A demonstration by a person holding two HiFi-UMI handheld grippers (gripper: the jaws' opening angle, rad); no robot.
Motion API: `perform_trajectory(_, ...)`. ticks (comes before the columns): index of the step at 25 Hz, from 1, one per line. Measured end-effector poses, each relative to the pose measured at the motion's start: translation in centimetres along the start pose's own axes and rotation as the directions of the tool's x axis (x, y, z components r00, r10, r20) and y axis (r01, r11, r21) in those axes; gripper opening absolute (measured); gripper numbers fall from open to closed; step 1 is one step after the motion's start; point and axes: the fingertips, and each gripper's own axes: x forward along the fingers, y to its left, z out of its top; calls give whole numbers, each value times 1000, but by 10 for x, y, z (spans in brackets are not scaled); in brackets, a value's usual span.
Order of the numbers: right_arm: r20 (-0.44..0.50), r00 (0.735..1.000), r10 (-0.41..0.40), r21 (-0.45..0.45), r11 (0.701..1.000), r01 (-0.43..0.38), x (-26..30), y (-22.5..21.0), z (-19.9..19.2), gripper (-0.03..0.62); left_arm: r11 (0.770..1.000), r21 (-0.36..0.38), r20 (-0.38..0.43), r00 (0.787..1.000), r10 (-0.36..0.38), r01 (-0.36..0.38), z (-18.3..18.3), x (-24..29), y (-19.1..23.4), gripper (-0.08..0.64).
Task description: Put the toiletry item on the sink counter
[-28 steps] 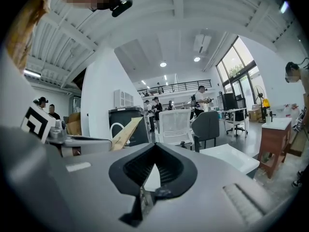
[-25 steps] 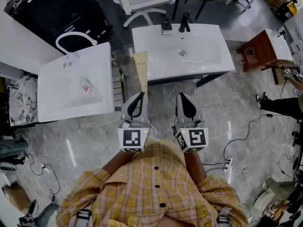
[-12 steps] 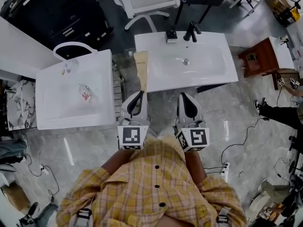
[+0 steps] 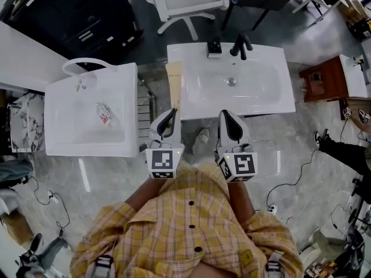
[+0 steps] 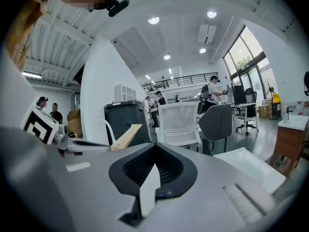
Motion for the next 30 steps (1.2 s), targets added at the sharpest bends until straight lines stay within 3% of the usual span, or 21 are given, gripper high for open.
perform_trajectory(4, -19, 998, 53, -22, 998, -54, 24, -8, 3, -2, 999, -40, -49, 998, 28, -30, -8, 25, 9, 6)
perform_trajectory(12, -72, 990, 119, -4, 993, -120, 52, -24, -16, -2, 995, -47, -109, 991, 79, -85, -19, 71, 25, 6)
perform_trajectory(21, -105, 985, 140, 36, 990, -137, 69, -37, -29, -2, 992, -18, -173, 978, 117, -122, -39, 120, 50, 8)
perform_trajectory(30, -145, 978, 152, 33, 988, -149, 76, -48, -42, -2, 990, -26, -276, 953, 125, -138, -83, 172, 64, 9)
